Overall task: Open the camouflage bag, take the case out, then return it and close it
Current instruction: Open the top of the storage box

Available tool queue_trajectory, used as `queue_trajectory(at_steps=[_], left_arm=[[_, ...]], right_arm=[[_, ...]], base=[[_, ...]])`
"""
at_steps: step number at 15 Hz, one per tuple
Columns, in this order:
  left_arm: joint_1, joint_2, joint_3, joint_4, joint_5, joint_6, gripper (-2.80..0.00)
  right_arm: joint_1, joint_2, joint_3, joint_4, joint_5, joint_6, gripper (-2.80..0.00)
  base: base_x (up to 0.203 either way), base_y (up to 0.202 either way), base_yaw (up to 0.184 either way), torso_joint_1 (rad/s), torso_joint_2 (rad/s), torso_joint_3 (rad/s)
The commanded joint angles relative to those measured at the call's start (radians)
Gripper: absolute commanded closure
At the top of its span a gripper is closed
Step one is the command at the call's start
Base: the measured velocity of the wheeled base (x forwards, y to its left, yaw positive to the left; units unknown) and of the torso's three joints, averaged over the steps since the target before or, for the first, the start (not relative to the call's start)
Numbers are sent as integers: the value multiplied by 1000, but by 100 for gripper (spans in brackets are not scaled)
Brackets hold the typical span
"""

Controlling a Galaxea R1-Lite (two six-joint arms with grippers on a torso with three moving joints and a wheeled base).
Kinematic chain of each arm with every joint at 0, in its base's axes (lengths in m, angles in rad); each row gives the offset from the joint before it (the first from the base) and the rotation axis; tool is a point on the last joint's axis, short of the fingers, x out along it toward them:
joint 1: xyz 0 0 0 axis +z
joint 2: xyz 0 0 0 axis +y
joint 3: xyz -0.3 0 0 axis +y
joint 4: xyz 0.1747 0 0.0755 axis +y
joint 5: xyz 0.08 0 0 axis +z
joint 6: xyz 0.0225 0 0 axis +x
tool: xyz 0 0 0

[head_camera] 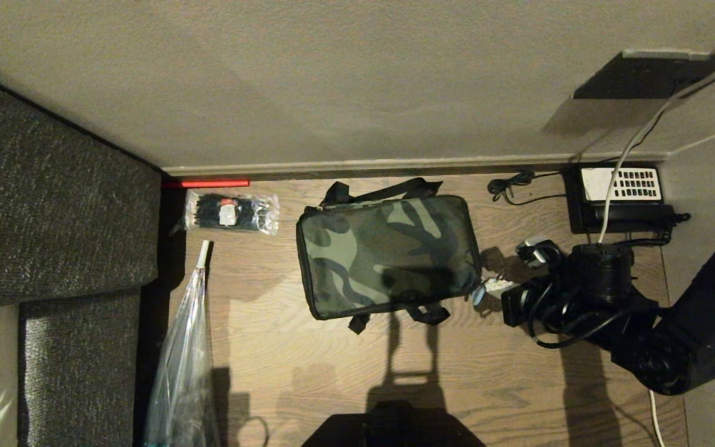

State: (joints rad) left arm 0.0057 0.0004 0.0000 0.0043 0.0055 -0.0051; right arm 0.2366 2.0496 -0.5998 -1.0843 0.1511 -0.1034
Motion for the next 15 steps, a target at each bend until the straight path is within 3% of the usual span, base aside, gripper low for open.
queue_trajectory(at_steps=[1,15], left_arm=[[0,-2,3,0,1,-1,0],[0,-2,3,0,1,-1,0]], right_arm=[[0,-27,5,-2,2,3,0],[0,35,-41,-82,1,-33,0]], base=[[0,0,0,0,0,0],[0,0,0,0,0,0]])
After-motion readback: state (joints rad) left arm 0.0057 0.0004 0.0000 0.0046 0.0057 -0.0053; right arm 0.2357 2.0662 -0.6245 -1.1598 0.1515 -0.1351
